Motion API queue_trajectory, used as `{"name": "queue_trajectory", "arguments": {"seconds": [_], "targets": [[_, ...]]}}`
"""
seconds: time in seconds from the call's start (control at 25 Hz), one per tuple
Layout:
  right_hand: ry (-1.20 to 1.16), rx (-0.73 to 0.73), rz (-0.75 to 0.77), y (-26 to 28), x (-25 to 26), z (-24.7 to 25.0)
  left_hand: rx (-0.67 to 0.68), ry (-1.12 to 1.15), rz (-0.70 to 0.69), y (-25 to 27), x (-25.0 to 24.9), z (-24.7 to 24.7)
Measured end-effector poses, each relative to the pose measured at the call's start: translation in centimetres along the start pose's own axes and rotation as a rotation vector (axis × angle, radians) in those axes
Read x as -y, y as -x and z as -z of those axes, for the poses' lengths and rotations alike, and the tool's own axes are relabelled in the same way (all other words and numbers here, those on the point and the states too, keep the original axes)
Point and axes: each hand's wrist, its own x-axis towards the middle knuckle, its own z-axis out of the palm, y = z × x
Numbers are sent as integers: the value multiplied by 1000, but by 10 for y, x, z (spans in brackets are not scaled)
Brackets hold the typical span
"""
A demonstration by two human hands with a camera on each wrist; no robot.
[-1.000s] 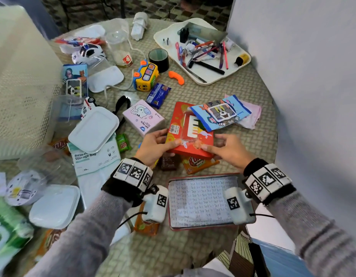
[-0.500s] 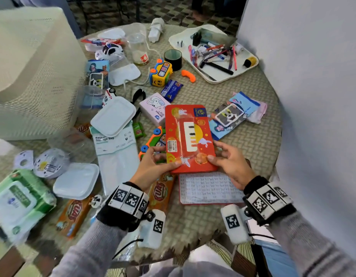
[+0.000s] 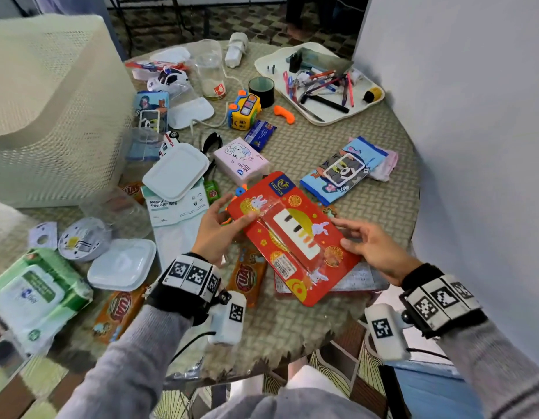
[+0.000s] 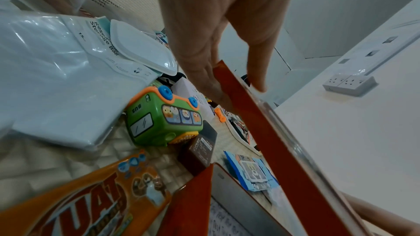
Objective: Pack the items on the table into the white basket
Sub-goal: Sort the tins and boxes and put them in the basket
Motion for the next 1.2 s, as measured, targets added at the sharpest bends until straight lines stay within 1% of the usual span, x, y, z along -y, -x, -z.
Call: {"name": "queue_trajectory", "arguments": {"seconds": [0.08, 0.12, 0.2, 0.24, 0.28, 0.36, 0.44, 0.56, 0.64, 0.68, 0.76, 0.84, 0.92, 0.96, 1.08, 1.12, 1.2], "targets": [[-26, -34, 24, 3, 1, 0, 3, -7, -14, 1, 4, -1], [-50, -84, 41, 2, 0, 1, -15, 23, -24, 3, 6, -2], [-128, -237, 55, 4, 0, -1, -55, 116, -35, 6, 7, -5], [-196, -306, 39, 6, 1, -5, -74, 162, -36, 6, 7, -7], [-283, -338, 12, 9, 2, -9, -93, 205, -35, 7, 8, -8], [-399, -308, -37, 15, 0, -18, -117, 257, -27, 9, 9, -13], [-394, -279, -19, 19, -3, -22, -104, 239, -17, 12, 14, -19], [-286, -377, 6, 19, -9, -12, -110, 172, 31, 12, 22, -24], [-178, -412, -26, 17, -14, 0, -117, 169, 82, 11, 30, -25], [-106, -420, -50, 18, -16, 5, -108, 129, 83, 12, 34, -26], [85, -478, -87, 19, -21, 15, -98, -78, -6, 18, 47, -31], [348, -565, -96, 23, -25, 19, -110, -277, -85, 26, 61, -34], [597, -621, -100, 30, -30, 18, -131, -382, -84, 32, 78, -35], [667, -646, -87, 33, -35, 18, -127, -380, -63, 33, 86, -36], [693, -687, -84, 33, -60, 18, -101, -300, 36, 41, 99, -41], [675, -668, -95, 33, -68, 17, -101, -297, 40, 43, 101, -42], [623, -614, -94, 33, -78, 15, -96, -305, -5, 45, 103, -41]]}}
